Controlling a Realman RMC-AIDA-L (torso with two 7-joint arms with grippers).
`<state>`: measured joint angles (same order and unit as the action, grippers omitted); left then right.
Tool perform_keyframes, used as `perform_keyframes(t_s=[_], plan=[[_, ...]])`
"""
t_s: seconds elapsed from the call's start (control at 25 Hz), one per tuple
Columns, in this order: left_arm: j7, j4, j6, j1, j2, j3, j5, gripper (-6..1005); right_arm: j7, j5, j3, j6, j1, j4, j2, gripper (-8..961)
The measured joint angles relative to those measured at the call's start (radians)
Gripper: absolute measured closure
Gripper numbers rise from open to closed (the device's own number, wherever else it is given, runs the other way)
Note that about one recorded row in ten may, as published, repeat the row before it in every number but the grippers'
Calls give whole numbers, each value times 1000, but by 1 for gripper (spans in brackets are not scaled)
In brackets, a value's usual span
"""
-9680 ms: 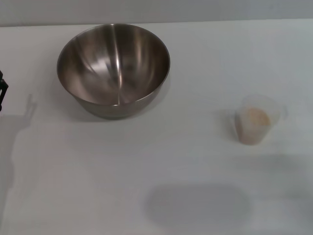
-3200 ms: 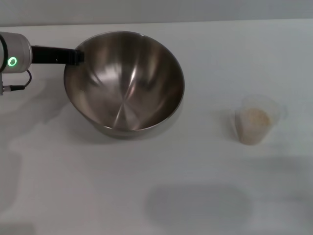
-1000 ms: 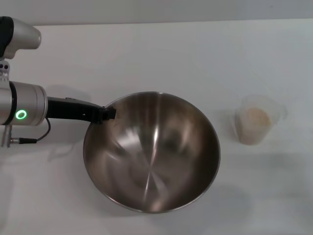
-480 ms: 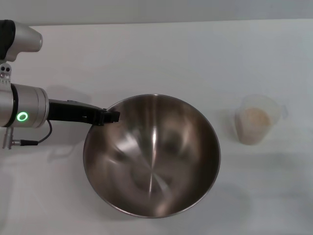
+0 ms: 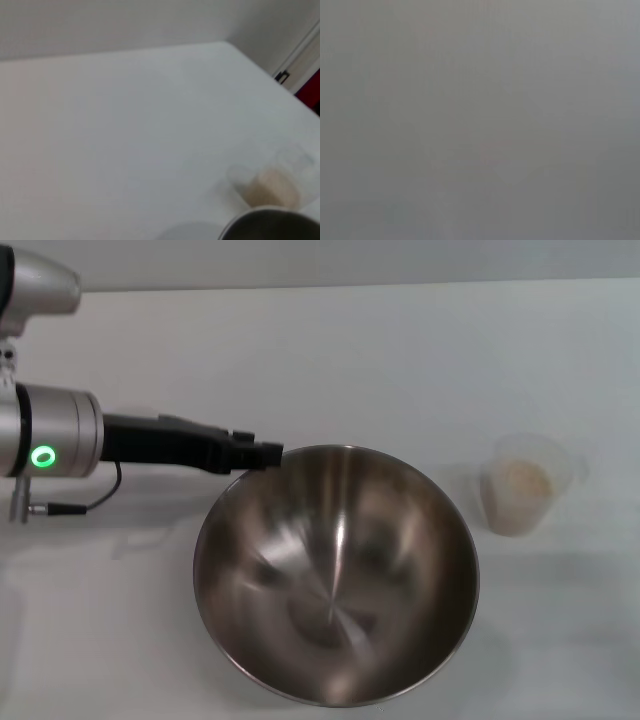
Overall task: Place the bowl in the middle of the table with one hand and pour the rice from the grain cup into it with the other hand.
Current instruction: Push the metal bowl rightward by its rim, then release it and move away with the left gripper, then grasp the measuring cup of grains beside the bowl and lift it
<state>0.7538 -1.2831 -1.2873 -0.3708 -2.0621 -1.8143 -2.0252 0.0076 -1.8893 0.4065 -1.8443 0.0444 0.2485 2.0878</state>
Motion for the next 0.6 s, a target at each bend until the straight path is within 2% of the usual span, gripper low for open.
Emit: perform_keyframes(t_s=[0.24, 0.36, 0.44, 0.56, 0.6], plan=[[33, -19, -29, -33, 0, -82, 35, 547, 0, 0, 0, -1, 0, 0, 0, 127], [97, -60, 15, -31, -3, -107, 49, 448, 0, 1, 0, -3, 0, 0, 0, 127], [142, -94, 99, -16, -5, -108, 51, 382, 0, 2, 0, -5, 0, 0, 0, 127], [216, -151, 331, 34, -7, -69, 56, 344, 0, 3, 0, -7, -3, 0, 0, 127], [255, -171, 477, 69, -8, -22, 68, 331, 0, 4, 0, -8, -4, 0, 0, 126]])
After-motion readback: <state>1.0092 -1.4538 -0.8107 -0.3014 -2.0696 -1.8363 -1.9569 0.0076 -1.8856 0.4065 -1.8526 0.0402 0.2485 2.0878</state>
